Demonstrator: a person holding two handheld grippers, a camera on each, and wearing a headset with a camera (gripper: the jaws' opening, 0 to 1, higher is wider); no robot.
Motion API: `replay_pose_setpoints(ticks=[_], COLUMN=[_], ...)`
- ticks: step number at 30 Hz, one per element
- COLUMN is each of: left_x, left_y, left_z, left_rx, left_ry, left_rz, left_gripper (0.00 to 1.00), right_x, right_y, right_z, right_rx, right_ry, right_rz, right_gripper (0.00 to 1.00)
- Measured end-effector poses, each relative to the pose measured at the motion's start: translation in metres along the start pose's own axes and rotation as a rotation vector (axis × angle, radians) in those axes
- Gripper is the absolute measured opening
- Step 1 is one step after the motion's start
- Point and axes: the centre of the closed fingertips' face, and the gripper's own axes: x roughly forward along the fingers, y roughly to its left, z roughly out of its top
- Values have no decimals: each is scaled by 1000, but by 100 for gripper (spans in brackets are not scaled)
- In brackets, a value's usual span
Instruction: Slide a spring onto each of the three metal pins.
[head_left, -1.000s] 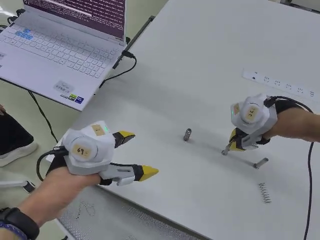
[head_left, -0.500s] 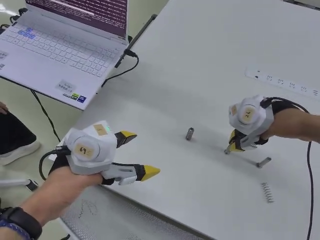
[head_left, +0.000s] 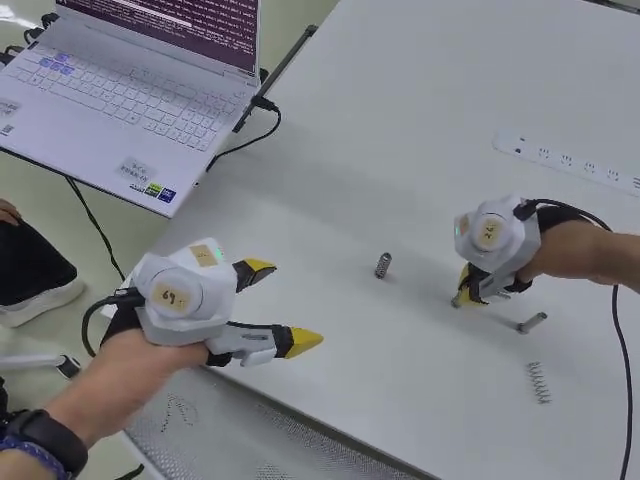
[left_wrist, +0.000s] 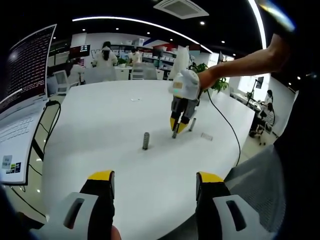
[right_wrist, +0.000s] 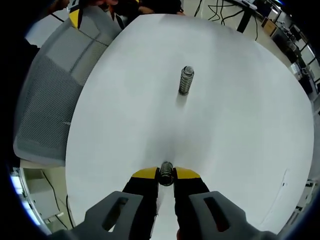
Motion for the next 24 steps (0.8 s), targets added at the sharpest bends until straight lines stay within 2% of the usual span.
replay_pose_setpoints(ticks=[10, 16, 24], left_x=[1, 1, 1], left_y=[0, -1, -2], left_z=[1, 3, 8], left_rx=[3, 6, 17], left_ry=[1, -2, -8], left_rz=[-2, -3, -5], left_gripper=[62, 62, 62], right_x=[-2, -9, -25], right_y=[-1, 0, 1], right_z=[-2, -2, -1], right_rx=[7, 11, 46], right_ry=[-2, -6, -54], right_rz=[-9, -28, -63], right_gripper=[13, 18, 24])
